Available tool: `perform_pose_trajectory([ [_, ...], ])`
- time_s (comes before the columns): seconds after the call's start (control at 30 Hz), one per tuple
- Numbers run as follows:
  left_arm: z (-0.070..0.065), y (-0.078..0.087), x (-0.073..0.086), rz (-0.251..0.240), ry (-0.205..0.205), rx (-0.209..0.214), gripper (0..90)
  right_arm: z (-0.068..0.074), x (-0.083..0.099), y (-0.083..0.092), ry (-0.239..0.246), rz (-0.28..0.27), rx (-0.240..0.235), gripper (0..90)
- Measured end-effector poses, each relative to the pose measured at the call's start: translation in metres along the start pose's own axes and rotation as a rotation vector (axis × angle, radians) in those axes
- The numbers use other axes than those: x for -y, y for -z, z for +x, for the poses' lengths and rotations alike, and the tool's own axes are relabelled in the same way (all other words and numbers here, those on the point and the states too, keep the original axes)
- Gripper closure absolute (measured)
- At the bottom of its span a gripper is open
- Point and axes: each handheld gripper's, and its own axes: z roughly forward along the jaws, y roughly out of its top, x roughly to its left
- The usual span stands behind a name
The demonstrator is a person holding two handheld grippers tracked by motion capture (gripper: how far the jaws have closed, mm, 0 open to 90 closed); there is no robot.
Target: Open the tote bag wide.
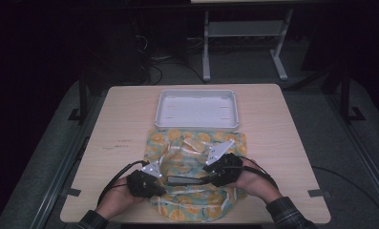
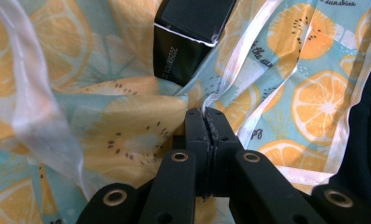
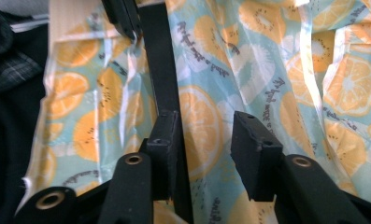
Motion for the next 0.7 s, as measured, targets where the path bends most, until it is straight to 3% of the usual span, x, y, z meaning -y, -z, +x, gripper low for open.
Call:
perform_pose_trajectory([
  [0.23, 0.001, 0.0, 0.0, -0.002, 0.003, 0.003, 88.5, -0.002, -0.001, 0.002, 0.006, 0.001, 0.011, 88.3],
  [0.43, 0.001, 0.0, 0.0, -0.002, 0.009, 0.005, 88.8, -0.009, 0.0, 0.011, -0.037, -0.025, 0.046, 89.3],
  [0.7, 0.002, 0.0, 0.001, -0.005, 0.008, 0.004, 89.0, -0.031, 0.008, 0.016, -0.093, -0.04, 0.103, 89.4],
])
